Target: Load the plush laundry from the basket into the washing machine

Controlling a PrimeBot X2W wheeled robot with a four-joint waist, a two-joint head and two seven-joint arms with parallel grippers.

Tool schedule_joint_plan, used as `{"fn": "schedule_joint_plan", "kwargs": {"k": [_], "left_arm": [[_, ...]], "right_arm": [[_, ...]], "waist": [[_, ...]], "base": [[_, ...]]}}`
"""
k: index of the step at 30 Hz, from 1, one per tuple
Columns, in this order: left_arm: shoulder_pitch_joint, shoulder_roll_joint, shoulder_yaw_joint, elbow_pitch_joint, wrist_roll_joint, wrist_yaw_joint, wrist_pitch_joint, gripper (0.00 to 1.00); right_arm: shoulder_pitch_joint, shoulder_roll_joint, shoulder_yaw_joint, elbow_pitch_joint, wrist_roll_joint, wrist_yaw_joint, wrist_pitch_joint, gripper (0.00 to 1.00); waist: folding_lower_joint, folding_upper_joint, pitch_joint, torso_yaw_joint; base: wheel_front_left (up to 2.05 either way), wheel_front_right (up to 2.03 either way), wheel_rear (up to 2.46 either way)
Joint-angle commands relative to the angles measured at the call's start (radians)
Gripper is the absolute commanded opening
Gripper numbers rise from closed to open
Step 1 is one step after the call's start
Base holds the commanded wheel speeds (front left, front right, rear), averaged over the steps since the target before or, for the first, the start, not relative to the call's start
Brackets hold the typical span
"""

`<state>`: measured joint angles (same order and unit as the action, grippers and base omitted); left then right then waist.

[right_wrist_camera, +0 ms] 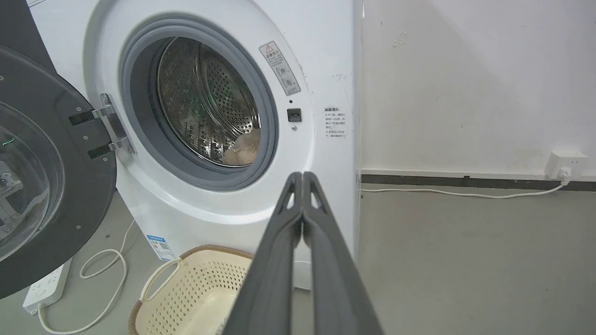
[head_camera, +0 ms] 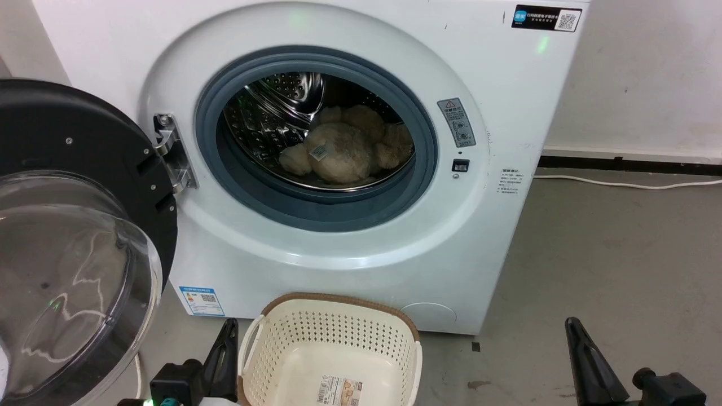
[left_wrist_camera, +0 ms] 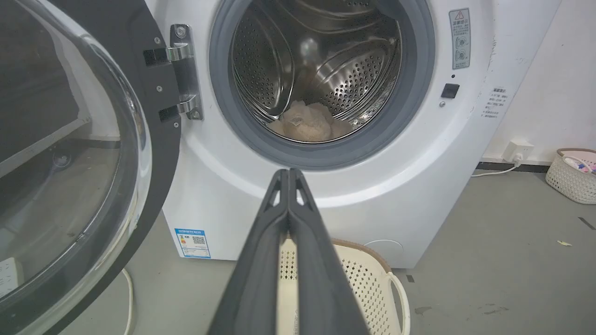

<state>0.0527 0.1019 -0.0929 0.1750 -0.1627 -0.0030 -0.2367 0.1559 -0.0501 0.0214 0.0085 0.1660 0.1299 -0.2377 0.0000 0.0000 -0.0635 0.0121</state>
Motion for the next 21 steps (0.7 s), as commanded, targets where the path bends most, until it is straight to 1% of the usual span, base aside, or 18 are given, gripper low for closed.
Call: {"fn": "schedule_joint_plan", "kwargs": {"k": [1,21], "left_arm": [[-0.005,-0.005,0.004,-0.008,0.01,0.0,0.007,0.0],[-0.013,-0.013,0.02,-0.037,0.037,0.001,0.048,0.0]], "right_arm": [[-0.013,0.0,-0.002,-0.001,-0.01,0.0,0.007,0.0],[-0.038,0.0,-0.005,-0.002,-0.038,0.0,0.048,0.0]], "waist": [[0.0,0.0,0.001,0.0],[0.0,0.0,0.012,-0.002]], "base": [[0.0,0.0,0.0],[0.0,0.0,0.0]]}}
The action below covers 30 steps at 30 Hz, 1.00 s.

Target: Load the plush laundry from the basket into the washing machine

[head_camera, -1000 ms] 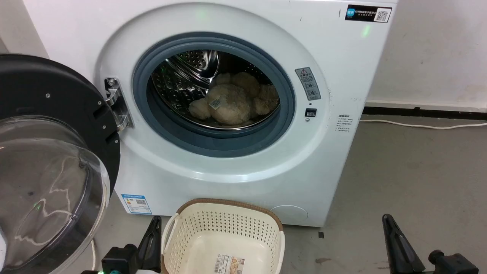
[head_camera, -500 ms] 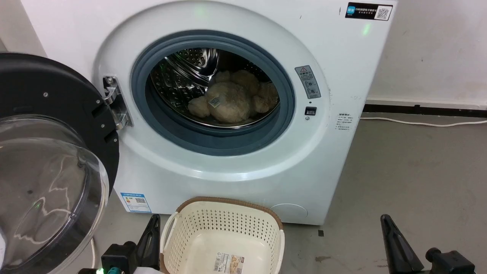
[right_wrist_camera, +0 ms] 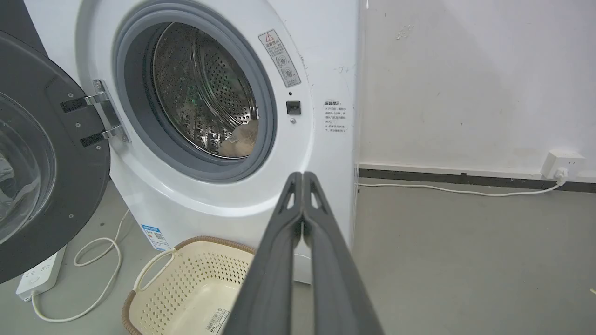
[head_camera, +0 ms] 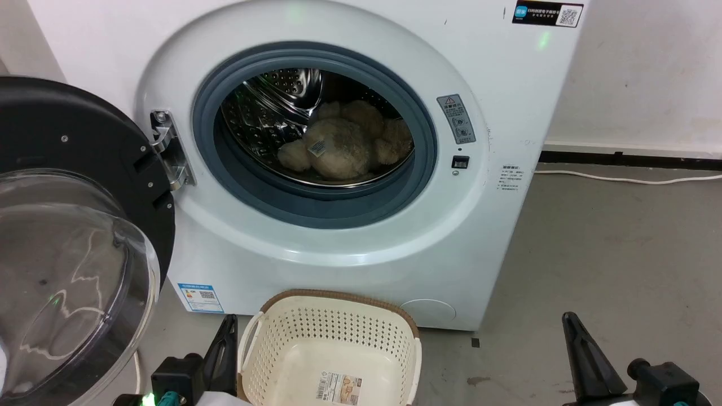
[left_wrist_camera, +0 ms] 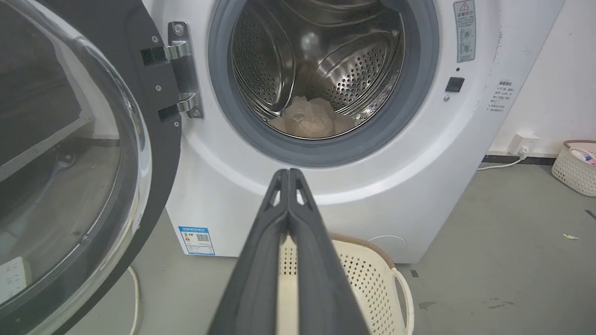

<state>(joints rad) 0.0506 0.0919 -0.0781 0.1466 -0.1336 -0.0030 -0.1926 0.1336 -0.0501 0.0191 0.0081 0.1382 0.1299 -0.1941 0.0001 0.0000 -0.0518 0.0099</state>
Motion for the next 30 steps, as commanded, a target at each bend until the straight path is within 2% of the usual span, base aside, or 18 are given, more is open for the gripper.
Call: {"fn": "schedule_joint_plan", "kwargs": {"k": [1,30], "left_arm": [[-0.012,-0.003,0.006,-0.01,0.009,0.001,0.006,0.0],[-0.024,-0.016,0.03,-0.055,0.05,0.002,0.067,0.0]], "right_arm": [[-0.017,0.0,-0.003,-0.002,-0.011,0.0,0.006,0.0],[-0.055,0.0,-0.008,-0.004,-0.053,0.0,0.068,0.0]], "waist": [[-0.0001,0.0,0.001,0.0],[-0.0001,0.0,0.018,-0.003]], "base": [[0.0,0.0,0.0],[0.0,0.0,0.0]]}}
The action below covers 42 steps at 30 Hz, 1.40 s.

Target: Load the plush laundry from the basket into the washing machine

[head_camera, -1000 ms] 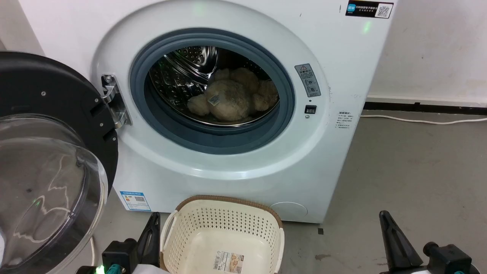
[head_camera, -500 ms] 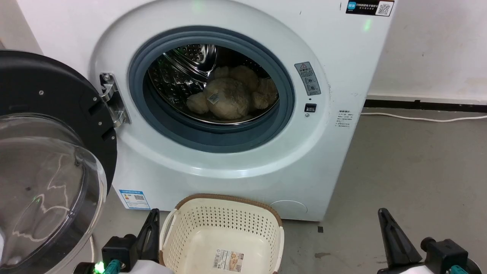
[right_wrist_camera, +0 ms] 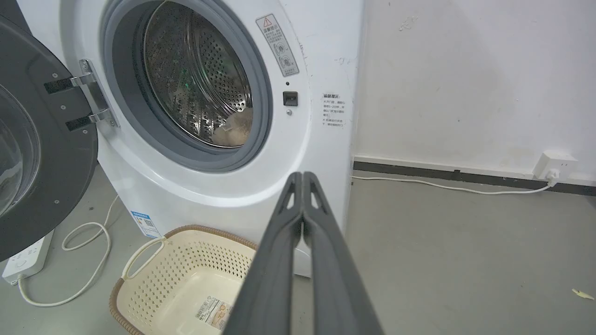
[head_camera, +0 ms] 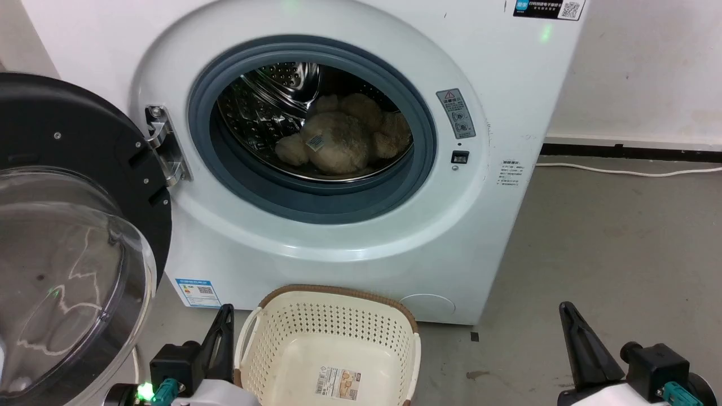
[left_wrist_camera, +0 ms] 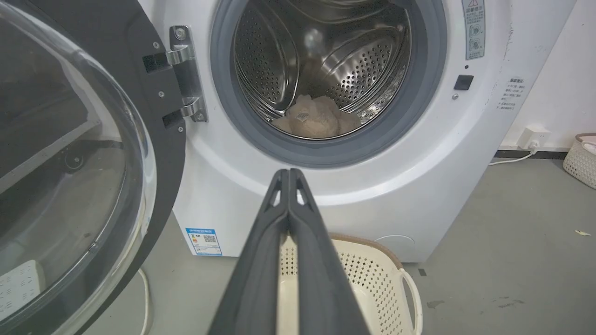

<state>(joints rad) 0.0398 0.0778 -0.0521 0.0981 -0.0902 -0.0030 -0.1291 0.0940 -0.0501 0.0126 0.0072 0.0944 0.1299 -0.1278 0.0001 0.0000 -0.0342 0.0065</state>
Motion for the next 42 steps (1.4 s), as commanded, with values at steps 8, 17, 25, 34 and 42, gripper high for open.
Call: {"fn": "schedule_joint_plan", "kwargs": {"k": [8,17,25,34,42], "left_arm": [[-0.017,-0.005,0.01,-0.019,0.018,0.002,0.02,0.0],[-0.021,-0.009,0.017,-0.032,0.03,0.002,0.038,0.0],[-0.024,-0.012,0.023,-0.044,0.041,0.002,0.055,0.0],[-0.028,-0.016,0.03,-0.057,0.053,0.002,0.073,0.0],[-0.032,-0.02,0.038,-0.072,0.066,0.003,0.093,0.0]], "right_arm": [[-0.026,0.0,-0.003,-0.004,-0.02,0.0,0.018,0.0],[-0.037,0.0,-0.005,-0.004,-0.033,0.001,0.036,0.0],[-0.048,0.0,-0.006,-0.005,-0.044,0.001,0.053,0.0],[-0.059,0.0,-0.008,-0.005,-0.056,0.001,0.071,0.0],[-0.072,0.0,-0.009,-0.006,-0.07,0.001,0.092,0.0]], "waist": [[-0.0001,0.0,0.004,-0.001],[-0.0001,0.0,0.009,-0.002],[-0.0001,0.0,0.014,-0.003],[-0.0001,0.0,0.019,-0.004],[-0.0001,0.0,0.024,-0.005]], "base": [[0.0,0.0,0.0],[0.0,0.0,0.0],[0.0,0.0,0.0],[0.0,0.0,0.0],[0.0,0.0,0.0]]}}
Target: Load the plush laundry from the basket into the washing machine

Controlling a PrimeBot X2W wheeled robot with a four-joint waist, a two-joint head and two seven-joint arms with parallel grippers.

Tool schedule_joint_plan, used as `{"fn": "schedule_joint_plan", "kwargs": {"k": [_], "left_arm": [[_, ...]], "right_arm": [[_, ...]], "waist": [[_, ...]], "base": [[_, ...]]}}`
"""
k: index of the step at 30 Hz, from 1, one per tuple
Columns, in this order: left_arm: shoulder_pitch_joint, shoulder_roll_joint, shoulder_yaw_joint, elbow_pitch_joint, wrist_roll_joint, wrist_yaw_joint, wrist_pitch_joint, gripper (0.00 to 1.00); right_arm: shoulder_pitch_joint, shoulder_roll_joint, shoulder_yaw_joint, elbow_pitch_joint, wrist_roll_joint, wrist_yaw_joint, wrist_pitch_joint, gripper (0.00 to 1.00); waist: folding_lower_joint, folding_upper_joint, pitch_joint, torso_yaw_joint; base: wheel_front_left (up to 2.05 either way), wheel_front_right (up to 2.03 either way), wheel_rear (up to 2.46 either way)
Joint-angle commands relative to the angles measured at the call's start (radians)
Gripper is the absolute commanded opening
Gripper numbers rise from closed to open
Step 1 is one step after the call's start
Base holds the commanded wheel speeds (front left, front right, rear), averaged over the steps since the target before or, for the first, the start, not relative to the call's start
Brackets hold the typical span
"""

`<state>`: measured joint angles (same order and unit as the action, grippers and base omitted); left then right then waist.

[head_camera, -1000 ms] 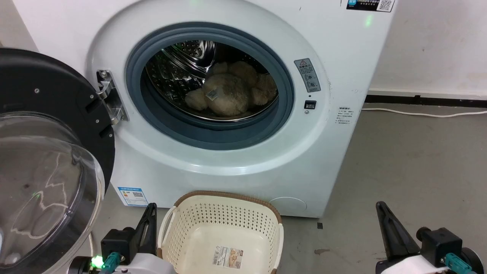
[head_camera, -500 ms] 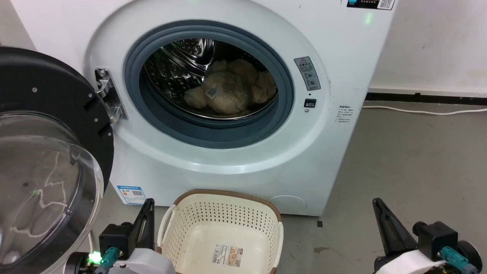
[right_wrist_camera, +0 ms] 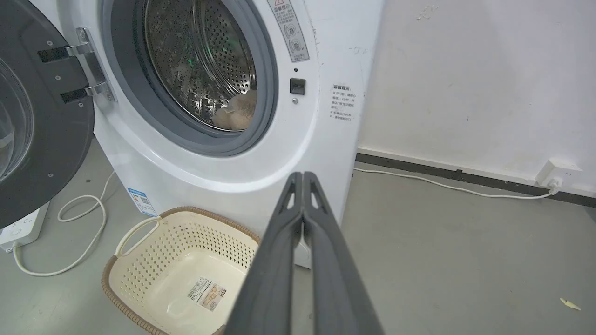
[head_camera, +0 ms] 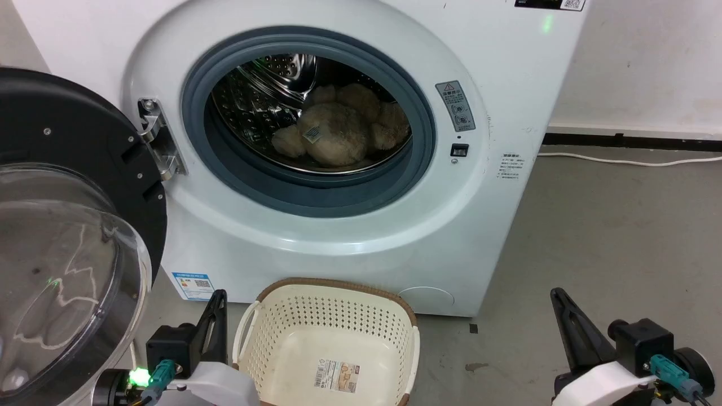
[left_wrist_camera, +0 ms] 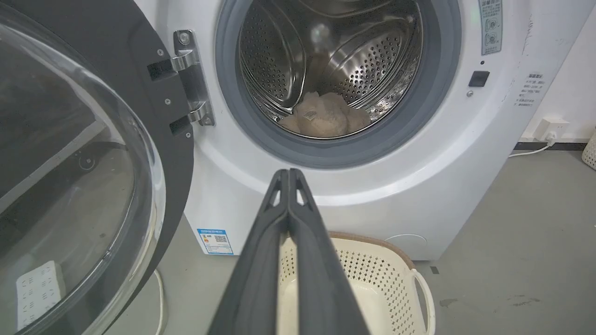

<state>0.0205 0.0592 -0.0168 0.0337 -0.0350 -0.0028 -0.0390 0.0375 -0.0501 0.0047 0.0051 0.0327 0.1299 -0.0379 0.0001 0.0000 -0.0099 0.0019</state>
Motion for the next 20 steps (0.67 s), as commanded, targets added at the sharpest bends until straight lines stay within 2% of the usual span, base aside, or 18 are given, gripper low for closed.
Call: {"fn": "schedule_joint_plan", "kwargs": {"k": [1,20], "left_arm": [[-0.013,-0.002,0.004,-0.009,0.013,0.002,0.005,0.0],[-0.02,-0.009,0.017,-0.034,0.035,0.003,0.039,0.0]], "right_arm": [[-0.017,0.0,-0.002,-0.004,-0.01,0.001,0.004,0.0],[-0.038,0.0,-0.005,-0.005,-0.033,0.001,0.038,0.0]], "waist": [[0.0,0.0,0.001,0.0],[-0.0001,0.0,0.01,-0.002]], "base": [[0.0,0.0,0.0],[0.0,0.0,0.0]]}}
